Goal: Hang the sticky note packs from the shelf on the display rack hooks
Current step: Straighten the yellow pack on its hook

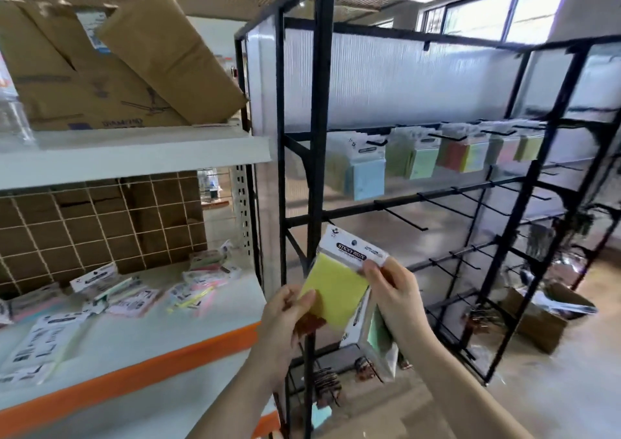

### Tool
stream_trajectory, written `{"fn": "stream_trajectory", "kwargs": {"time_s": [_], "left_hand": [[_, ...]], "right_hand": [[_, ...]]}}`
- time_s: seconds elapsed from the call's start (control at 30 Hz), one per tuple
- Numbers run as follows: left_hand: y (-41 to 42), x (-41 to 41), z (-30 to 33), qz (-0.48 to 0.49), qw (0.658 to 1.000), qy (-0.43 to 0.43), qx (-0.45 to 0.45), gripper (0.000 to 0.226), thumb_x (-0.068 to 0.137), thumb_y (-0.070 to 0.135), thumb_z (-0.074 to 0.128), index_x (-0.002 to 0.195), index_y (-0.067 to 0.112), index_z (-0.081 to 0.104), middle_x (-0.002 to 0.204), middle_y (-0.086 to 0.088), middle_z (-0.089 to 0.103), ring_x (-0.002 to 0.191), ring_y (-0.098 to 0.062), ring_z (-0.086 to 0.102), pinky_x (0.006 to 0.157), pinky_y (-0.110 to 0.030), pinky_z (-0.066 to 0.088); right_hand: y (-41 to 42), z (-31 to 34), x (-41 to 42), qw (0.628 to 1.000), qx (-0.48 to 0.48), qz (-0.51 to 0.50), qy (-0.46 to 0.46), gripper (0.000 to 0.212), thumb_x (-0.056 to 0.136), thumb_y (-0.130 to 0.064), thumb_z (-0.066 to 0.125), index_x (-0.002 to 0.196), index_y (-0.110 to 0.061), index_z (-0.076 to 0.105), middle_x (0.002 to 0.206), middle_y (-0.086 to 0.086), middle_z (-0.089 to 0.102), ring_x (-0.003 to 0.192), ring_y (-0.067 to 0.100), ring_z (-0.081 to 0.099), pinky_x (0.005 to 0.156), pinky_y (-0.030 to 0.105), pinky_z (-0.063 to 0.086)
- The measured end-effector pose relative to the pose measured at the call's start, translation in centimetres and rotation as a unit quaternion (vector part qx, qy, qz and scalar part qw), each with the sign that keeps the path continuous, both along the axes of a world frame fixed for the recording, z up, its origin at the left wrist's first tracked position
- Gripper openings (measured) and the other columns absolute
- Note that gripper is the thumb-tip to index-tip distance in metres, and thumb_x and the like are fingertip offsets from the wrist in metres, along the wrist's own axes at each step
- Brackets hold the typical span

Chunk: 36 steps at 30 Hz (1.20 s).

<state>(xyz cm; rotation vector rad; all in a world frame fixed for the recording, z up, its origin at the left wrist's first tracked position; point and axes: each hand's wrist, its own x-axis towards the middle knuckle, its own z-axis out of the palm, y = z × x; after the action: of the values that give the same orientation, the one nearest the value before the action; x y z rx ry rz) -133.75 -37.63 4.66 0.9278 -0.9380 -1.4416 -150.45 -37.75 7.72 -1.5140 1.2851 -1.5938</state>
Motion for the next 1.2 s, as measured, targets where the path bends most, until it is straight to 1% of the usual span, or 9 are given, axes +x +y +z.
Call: {"fn": "stream_trajectory", "kwargs": {"time_s": [0.13,0.33,0.43,0.57,0.7,0.87,1.0,1.13,1.2], "left_hand": [[-1.5,-2.9,3.0,-0.009,0.99,-0.116,-0.076,0.022,0.076,0.037,0.064,0.082,0.016,0.065,0.085,-0.007,0.061,0.084,-0.022,0.057,0.077,-0.038,0.046],[-4.5,-7.8,7.1,-0.008,0.939,-0.273,-0.209,0.039,0.079,0.06,0.054,0.091,0.024,0.063,0.088,-0.005,0.069,0.079,-0.017,0.065,0.069,-0.024,0.051],[-6.9,-11.0,8.1,0.013,0.935,-0.261,-0.241,0.038,0.088,0.048,0.055,0.09,0.011,0.064,0.087,-0.011,0.071,0.081,-0.026,0.066,0.074,-0.039,0.052],[-11.0,-15.8,8.2,0.021,0.944,-0.227,-0.239,0.023,0.088,0.045,0.058,0.08,0.025,0.064,0.076,0.016,0.071,0.069,-0.002,0.065,0.068,-0.02,0.049],[-15.7,-20.7,8.4,0.018,0.948,-0.21,-0.237,0.024,0.089,0.046,0.057,0.079,0.025,0.063,0.073,0.023,0.069,0.066,0.007,0.061,0.06,-0.011,0.044],[-20.4,-26.0,9.0,0.006,0.957,-0.206,-0.203,0.051,0.087,0.056,0.051,0.118,0.017,0.06,0.114,-0.003,0.065,0.109,-0.009,0.059,0.097,-0.035,0.048],[-23.2,-29.5,9.7,-0.004,0.949,-0.211,-0.235,0.021,0.091,0.047,0.051,0.076,0.032,0.05,0.076,0.005,0.058,0.064,0.012,0.052,0.066,-0.018,0.045],[-25.2,-32.6,9.7,-0.029,0.943,-0.223,-0.246,0.052,0.09,0.051,0.049,0.119,0.008,0.058,0.119,-0.013,0.063,0.114,-0.021,0.057,0.1,-0.041,0.044],[-25.9,-34.0,9.7,-0.014,0.94,-0.224,-0.257,0.043,0.091,0.047,0.051,0.107,0.009,0.062,0.103,0.005,0.071,0.101,-0.007,0.063,0.09,-0.031,0.05]], "right_hand": [[-0.5,1.8,-3.3,0.999,-0.028,-0.001,0.024,0.028,0.096,-0.019,0.056,0.068,-0.022,0.057,0.059,-0.014,0.054,0.055,0.002,0.044,0.05,0.018,0.033],[-2.7,2.7,-6.9,0.998,-0.053,0.002,0.031,0.026,0.096,-0.021,0.056,0.07,-0.016,0.058,0.063,0.003,0.059,0.059,0.008,0.05,0.054,0.026,0.037],[-4.5,3.0,-9.3,0.997,-0.066,-0.013,0.03,0.028,0.096,-0.017,0.056,0.068,-0.021,0.059,0.059,-0.008,0.059,0.054,0.002,0.049,0.051,0.017,0.037],[-8.0,3.6,-13.7,0.996,-0.066,-0.032,0.043,0.021,0.095,-0.023,0.057,0.078,-0.012,0.063,0.069,0.004,0.063,0.062,0.012,0.054,0.058,0.03,0.041],[-11.9,4.8,-18.4,0.992,-0.072,-0.068,0.082,0.035,0.093,-0.023,0.06,0.059,-0.028,0.052,0.052,-0.013,0.047,0.049,0.001,0.037,0.05,0.017,0.03],[-16.5,5.8,-23.5,0.986,-0.083,-0.099,0.107,0.022,0.09,-0.028,0.06,0.069,-0.023,0.06,0.059,-0.014,0.057,0.054,-0.002,0.048,0.054,0.012,0.036],[-19.2,5.9,-26.9,0.984,-0.08,-0.121,0.102,0.019,0.091,-0.026,0.061,0.077,-0.014,0.065,0.068,-0.004,0.063,0.062,0.001,0.055,0.06,0.015,0.041],[-20.9,5.6,-30.1,0.985,-0.072,-0.133,0.087,0.019,0.092,-0.023,0.06,0.076,-0.014,0.064,0.064,-0.011,0.062,0.061,-0.001,0.054,0.059,0.012,0.04],[-21.6,5.5,-31.5,0.984,-0.068,-0.147,0.068,0.023,0.092,-0.03,0.06,0.075,-0.015,0.063,0.064,-0.008,0.061,0.06,0.004,0.054,0.058,0.016,0.041]]}}
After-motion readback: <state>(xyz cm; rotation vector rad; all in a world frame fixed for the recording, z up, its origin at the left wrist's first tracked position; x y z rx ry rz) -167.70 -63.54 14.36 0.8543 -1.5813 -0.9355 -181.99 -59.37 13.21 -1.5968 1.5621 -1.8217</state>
